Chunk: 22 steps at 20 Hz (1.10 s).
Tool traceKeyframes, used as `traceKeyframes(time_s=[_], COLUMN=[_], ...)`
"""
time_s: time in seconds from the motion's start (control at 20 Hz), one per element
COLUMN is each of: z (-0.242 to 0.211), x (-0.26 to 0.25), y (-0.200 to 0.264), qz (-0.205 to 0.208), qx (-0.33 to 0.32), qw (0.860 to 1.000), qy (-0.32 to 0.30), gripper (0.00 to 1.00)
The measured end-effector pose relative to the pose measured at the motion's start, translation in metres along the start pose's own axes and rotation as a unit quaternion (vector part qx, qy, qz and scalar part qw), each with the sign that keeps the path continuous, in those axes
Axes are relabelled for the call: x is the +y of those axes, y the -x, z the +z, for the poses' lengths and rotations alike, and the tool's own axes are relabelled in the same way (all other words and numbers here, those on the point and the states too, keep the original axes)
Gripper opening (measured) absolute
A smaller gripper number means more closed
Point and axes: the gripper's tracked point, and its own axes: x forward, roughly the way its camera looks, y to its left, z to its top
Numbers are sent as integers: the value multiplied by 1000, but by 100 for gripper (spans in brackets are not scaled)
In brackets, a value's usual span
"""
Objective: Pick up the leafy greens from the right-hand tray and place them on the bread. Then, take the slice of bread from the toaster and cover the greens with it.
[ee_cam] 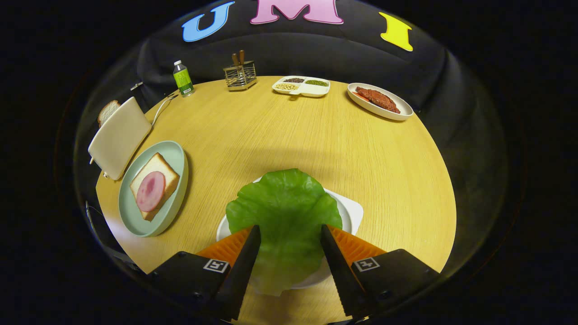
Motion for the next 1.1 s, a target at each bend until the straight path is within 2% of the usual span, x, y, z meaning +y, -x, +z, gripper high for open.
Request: traceKeyframes(time_s=[0.25, 0.4, 0.5, 0.55, 0.6, 0.65, 0.7, 0.9, 1.1], z=[0, -1, -2, -2, -2, -3, -3, -3, 15], x=[2, 3, 4, 6, 5, 6, 6, 9, 12], y=[-5, -5, -3, -3, -2, -2, -2, 2, 24], qz=[-2, 1, 2, 4, 5, 7, 9, 14, -3], qx=[16, 15, 17, 20, 21, 24, 28, 41, 16], qw=[1000, 1000, 1000, 1000, 1000, 1000, 1000, 999, 1000], qy=[-2, 4, 2, 3, 4, 5, 1, -15, -7], gripper=[83, 54, 32, 28, 19, 19, 8, 5, 5])
